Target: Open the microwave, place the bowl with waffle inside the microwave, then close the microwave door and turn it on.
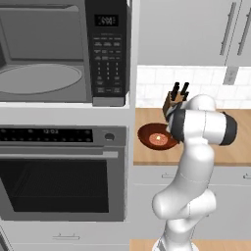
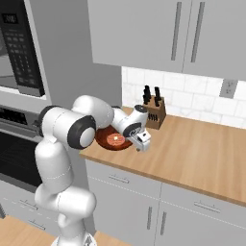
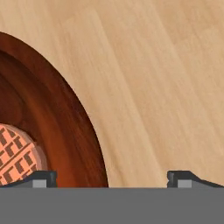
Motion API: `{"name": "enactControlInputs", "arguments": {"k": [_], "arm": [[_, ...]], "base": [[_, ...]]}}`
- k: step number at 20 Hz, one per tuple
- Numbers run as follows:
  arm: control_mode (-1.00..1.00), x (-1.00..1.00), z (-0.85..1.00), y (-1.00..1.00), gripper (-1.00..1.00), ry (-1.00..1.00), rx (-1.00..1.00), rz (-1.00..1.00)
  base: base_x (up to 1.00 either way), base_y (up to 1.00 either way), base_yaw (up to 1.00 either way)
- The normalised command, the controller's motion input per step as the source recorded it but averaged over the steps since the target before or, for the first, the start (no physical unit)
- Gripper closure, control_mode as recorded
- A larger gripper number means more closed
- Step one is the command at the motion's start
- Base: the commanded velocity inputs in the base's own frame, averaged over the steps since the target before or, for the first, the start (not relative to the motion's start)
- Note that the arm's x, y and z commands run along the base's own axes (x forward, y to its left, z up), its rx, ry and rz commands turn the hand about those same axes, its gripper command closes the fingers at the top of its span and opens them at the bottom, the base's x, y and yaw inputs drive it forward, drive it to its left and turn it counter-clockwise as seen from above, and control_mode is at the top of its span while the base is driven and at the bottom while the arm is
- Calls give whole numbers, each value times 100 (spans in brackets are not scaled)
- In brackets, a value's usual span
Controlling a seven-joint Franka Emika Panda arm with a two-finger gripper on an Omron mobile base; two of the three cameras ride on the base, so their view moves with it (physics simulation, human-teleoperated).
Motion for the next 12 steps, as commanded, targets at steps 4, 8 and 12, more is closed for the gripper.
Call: {"name": "enactControlInputs", "arguments": {"k": [4, 8, 12], "arm": [[-100, 11, -18, 0, -100, 0, 2, 0], [-100, 8, -14, 1, -100, 0, 1, 0], [-100, 4, -17, 9, -100, 0, 0, 0]], "base": [[0, 0, 0], [0, 0, 0], [0, 0, 0]]}}
